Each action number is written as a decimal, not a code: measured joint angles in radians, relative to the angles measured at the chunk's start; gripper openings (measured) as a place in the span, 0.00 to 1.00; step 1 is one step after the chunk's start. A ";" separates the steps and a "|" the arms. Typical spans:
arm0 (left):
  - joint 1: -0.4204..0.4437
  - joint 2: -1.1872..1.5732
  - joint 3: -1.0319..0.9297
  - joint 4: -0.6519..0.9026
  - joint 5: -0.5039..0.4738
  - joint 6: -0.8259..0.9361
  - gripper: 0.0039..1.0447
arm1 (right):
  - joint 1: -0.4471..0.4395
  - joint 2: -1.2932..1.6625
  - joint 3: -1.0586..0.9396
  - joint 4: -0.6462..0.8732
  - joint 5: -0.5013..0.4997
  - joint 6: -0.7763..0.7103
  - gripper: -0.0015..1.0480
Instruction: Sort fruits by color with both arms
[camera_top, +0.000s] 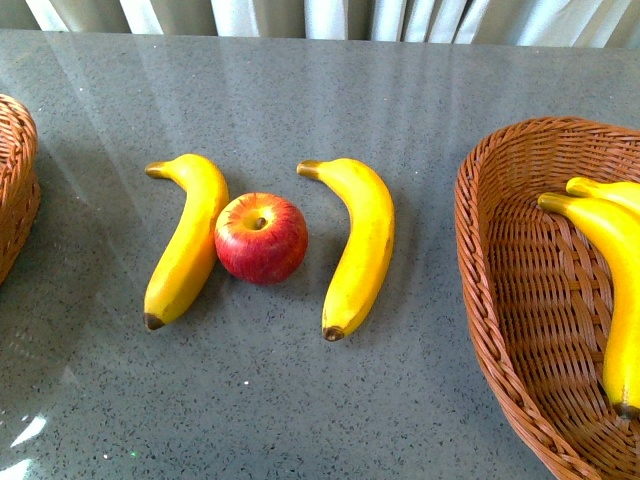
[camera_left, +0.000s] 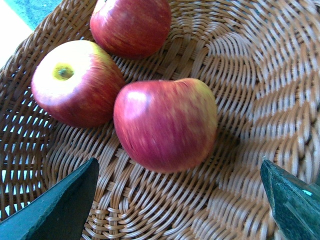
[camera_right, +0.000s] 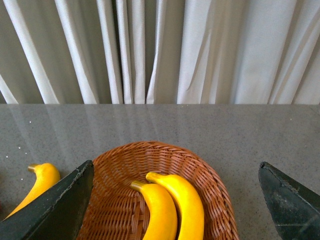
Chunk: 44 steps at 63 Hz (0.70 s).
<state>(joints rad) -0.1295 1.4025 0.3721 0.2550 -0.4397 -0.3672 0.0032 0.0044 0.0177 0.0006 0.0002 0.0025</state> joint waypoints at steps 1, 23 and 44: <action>-0.011 -0.004 0.000 -0.002 -0.002 0.000 0.91 | 0.000 0.000 0.000 0.000 0.000 0.000 0.91; -0.290 0.005 0.130 -0.011 -0.010 0.003 0.91 | 0.000 0.000 0.000 0.000 0.000 0.000 0.91; -0.460 0.214 0.268 0.026 -0.017 0.000 0.91 | 0.000 0.000 0.000 0.000 0.000 0.000 0.91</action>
<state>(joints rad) -0.5900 1.6165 0.6399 0.2813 -0.4568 -0.3668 0.0032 0.0044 0.0177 0.0010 0.0002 0.0025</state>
